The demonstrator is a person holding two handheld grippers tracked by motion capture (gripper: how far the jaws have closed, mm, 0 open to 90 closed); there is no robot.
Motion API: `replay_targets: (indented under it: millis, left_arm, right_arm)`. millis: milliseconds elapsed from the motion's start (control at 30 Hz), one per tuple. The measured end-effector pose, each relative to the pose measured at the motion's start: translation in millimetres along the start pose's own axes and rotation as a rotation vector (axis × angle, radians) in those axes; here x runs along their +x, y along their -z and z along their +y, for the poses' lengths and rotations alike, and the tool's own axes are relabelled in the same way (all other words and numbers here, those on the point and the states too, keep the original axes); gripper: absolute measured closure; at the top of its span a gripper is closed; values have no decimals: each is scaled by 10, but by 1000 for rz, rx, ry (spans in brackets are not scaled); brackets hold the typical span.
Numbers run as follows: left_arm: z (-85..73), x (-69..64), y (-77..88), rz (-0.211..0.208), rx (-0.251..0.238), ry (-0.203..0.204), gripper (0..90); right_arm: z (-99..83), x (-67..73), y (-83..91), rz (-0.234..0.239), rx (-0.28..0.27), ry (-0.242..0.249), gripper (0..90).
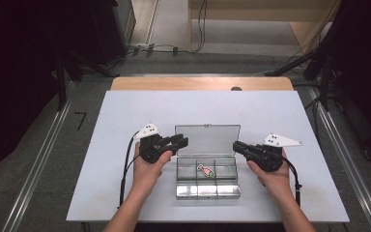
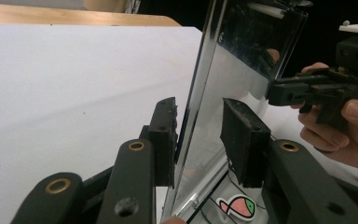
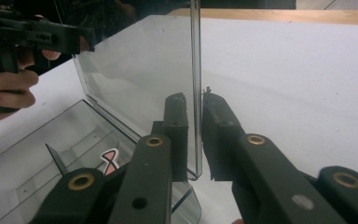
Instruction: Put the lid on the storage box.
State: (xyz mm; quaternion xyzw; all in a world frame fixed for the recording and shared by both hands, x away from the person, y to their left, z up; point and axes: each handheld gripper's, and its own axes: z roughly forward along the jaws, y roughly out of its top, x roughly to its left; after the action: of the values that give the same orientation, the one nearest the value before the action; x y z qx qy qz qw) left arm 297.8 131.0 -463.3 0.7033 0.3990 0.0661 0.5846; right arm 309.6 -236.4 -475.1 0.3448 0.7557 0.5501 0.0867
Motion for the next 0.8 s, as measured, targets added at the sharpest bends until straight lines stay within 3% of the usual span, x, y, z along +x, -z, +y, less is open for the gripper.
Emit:
replay_targets:
  millis: [133,167,200,333,700,800]
  left_arm:
    - [-24,-17,26,-16,-7,-9,649]
    - [-24,-17,26,-16,-7,-9,647]
    - [-30,-26,33,-22,-8,-12,644]
    - [-41,-38,46,-31,-11,-17,638]
    - [-81,-78,88,-47,-14,-33,617]
    - [-92,-89,93,-51,-17,-30,612]
  right_arm:
    - [48,-10,38,-7,-17,-23,622]
    - [48,-10,38,-7,-17,-23,622]
    - [86,5,57,-11,-21,-25,559]
    - [162,69,84,-5,-26,-9,499]
    - [232,199,91,-24,-30,30,502]
    - [244,222,93,-10,-39,40,512]
